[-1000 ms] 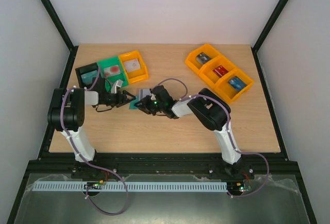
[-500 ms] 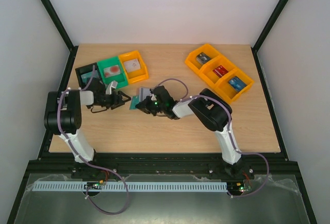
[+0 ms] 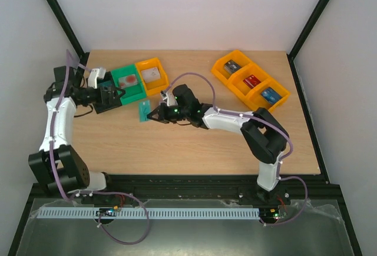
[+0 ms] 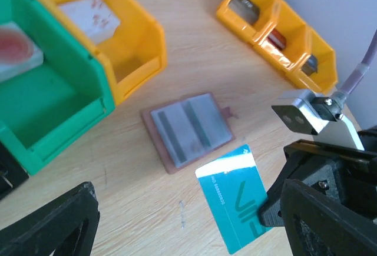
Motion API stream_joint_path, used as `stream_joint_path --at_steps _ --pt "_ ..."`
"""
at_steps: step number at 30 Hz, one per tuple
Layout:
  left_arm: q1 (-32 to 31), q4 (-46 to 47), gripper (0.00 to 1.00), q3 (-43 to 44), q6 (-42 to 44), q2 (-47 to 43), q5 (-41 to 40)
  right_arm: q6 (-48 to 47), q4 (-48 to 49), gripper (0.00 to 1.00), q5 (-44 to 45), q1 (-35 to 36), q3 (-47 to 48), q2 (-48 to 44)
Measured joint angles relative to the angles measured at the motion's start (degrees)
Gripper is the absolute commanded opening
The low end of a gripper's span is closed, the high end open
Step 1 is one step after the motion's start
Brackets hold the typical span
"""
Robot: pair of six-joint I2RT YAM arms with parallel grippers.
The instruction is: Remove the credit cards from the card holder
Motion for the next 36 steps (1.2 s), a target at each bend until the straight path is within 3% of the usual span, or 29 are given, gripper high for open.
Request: stream_joint_path --at_steps 7,12,17,20,23,28,32,36 --pt "0.4 -12.9 0.93 6.5 9.0 -3.6 6.1 -14.7 -10.3 0.02 -2.2 0.0 6.5 -6.3" --pt "-1.2 -21.8 0.9 9.2 16.2 -5.7 12.1 -22.4 -11.4 0.01 -5.9 -0.7 9.7 -10.7" --pt "-4.7 -20.9 0.84 9.6 14.8 -9.8 16.4 -25.8 -9.1 0.02 -11.1 -0.8 11.1 -12.8" --pt "-6.1 -16.1 0.86 9.2 10.7 -12.3 17.9 -26.4 -8.0 0.02 -13.0 -0.9 11.3 -12.8" --pt "-6.7 -13.1 0.88 10.6 8.5 -13.7 15.3 -23.6 -7.5 0.02 -12.3 -1.3 11.6 -12.8" --pt "-6.7 -11.2 0.88 22.0 6.5 -11.1 3.3 -12.2 -2.8 0.02 -7.6 -3.4 11.5 -13.0" --pt "-6.8 -14.6 0.88 29.5 11.3 -7.6 0.8 -16.3 -7.3 0.01 -8.5 -4.2 15.6 -13.0" --pt "-7.5 -15.5 0.86 31.1 18.1 -7.5 -4.5 -22.1 -17.1 0.02 -9.0 -4.5 24.1 -13.0"
